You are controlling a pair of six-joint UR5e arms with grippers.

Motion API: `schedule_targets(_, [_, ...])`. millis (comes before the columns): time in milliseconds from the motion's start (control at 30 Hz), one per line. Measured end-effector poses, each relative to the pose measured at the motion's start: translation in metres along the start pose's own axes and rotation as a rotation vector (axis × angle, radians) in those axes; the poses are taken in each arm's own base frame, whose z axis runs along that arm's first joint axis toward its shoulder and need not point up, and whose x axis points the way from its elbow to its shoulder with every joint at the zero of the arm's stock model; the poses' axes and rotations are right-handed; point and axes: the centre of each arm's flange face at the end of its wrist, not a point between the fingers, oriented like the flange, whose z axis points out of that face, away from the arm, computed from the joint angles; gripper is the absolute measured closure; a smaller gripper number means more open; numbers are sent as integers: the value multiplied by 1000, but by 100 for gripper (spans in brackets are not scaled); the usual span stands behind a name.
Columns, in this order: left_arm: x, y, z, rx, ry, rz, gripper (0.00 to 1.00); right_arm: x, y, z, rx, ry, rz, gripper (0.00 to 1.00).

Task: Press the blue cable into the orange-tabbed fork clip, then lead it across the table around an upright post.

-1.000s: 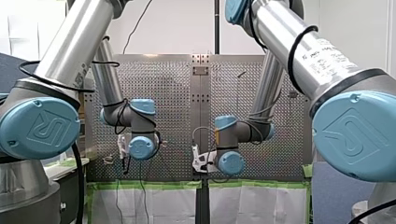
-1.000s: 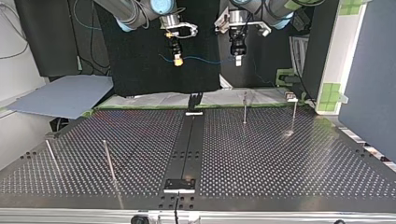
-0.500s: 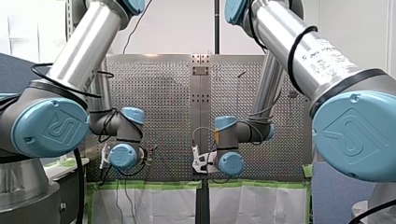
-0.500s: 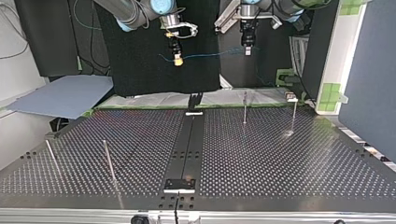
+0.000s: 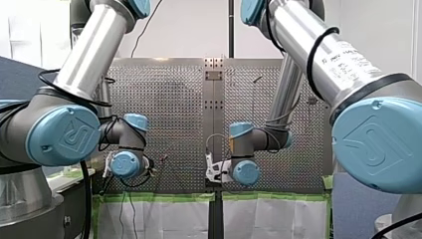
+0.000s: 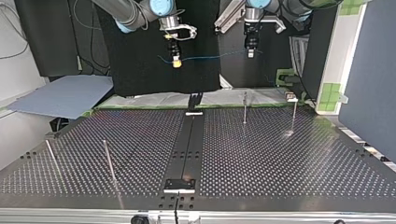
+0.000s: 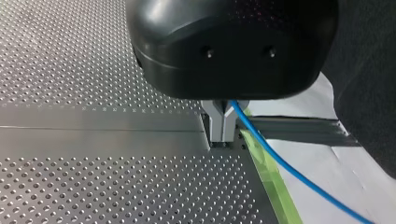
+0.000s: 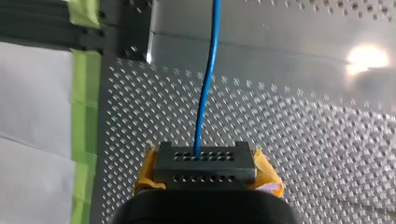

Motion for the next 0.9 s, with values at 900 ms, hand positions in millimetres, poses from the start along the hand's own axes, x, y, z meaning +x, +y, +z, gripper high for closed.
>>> schedule_targets(900, [-58, 9, -9, 55, -88, -227, 100, 108, 10, 8, 71, 98, 210, 100])
